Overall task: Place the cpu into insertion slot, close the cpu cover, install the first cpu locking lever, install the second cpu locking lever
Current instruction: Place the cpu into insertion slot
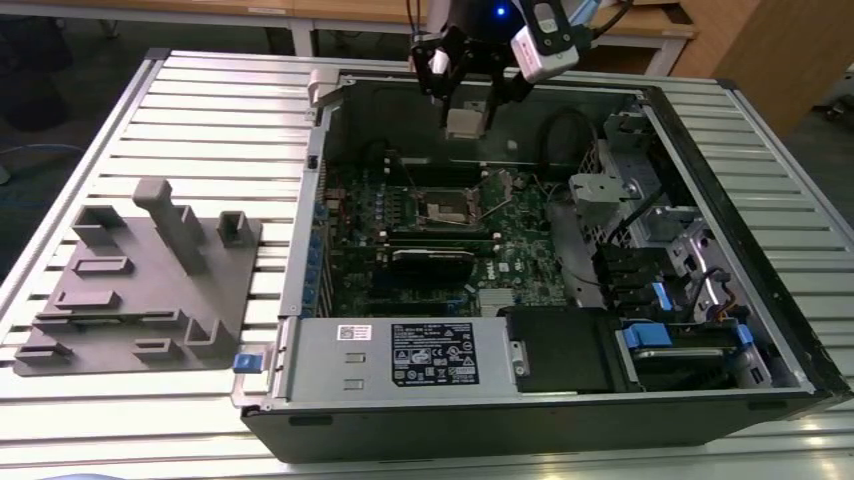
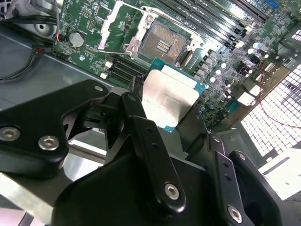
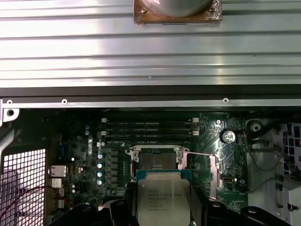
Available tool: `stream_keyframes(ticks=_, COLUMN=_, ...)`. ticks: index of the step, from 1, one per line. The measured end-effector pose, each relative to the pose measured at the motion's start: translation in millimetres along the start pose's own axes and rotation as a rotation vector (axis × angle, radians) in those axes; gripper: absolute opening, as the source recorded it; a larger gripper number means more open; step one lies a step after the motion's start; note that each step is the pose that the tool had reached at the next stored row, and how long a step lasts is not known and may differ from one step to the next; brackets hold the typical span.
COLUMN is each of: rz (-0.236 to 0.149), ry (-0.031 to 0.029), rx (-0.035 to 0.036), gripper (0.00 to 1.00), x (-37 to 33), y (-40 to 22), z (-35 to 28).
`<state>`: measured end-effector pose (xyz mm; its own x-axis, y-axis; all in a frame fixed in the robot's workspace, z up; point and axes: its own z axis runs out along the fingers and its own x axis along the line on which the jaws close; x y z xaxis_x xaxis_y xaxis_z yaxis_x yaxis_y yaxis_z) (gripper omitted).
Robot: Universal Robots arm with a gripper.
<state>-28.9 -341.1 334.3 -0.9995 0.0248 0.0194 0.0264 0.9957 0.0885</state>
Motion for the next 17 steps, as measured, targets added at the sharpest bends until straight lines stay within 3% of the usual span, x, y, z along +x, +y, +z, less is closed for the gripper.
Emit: stream_keyframes(ticks=17, rz=0.0, ry=-0.0001, rx=-0.0003, gripper=0.54, x=4.4, y=-0.1, z=0.7)
